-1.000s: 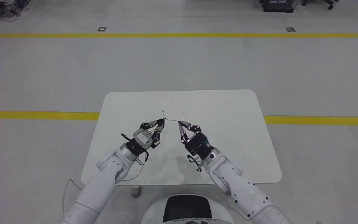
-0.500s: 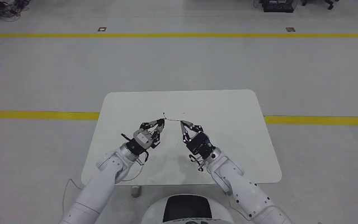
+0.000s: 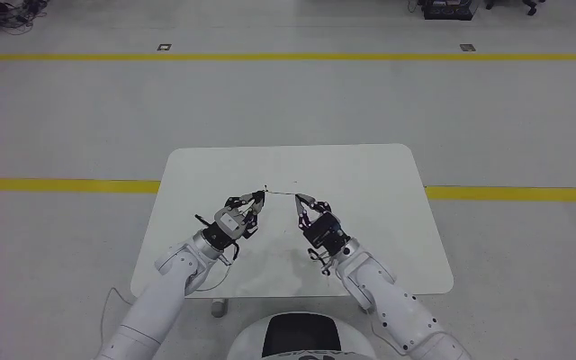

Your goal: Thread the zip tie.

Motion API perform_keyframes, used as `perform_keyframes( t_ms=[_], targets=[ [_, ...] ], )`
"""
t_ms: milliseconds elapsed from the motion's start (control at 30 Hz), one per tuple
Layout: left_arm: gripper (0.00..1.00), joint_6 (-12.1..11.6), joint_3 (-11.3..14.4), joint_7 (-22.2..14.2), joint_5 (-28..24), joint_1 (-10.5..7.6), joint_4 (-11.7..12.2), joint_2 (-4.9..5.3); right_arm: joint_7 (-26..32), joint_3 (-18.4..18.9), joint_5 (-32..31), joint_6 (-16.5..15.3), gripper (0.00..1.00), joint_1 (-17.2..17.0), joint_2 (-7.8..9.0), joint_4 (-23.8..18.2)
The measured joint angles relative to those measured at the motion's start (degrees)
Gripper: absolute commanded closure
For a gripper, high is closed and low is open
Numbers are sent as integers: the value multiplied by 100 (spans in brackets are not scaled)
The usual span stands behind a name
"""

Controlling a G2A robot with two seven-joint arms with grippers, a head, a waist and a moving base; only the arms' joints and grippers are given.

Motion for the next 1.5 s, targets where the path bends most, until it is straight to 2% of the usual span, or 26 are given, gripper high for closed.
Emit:
perform_keyframes(
  t_ms=[267,467,700,1000,1300,1500],
  targets=[
    [100,0,0,0,0,0,0,0,-5,-14,0,7,100,32,42,21],
    [100,0,0,0,0,0,0,0,-196,-286,0,-117,100,213,183,116],
    [100,0,0,0,0,0,0,0,-346,-857,0,-99,100,647,525,248],
    [100,0,0,0,0,0,0,0,-291,-1769,0,139,100,1200,1017,303],
    [100,0,0,0,0,0,0,0,-121,-2245,0,328,100,1431,1291,212],
    [100,0,0,0,0,0,0,0,-28,-2333,0,483,100,1428,1390,128]
  ],
)
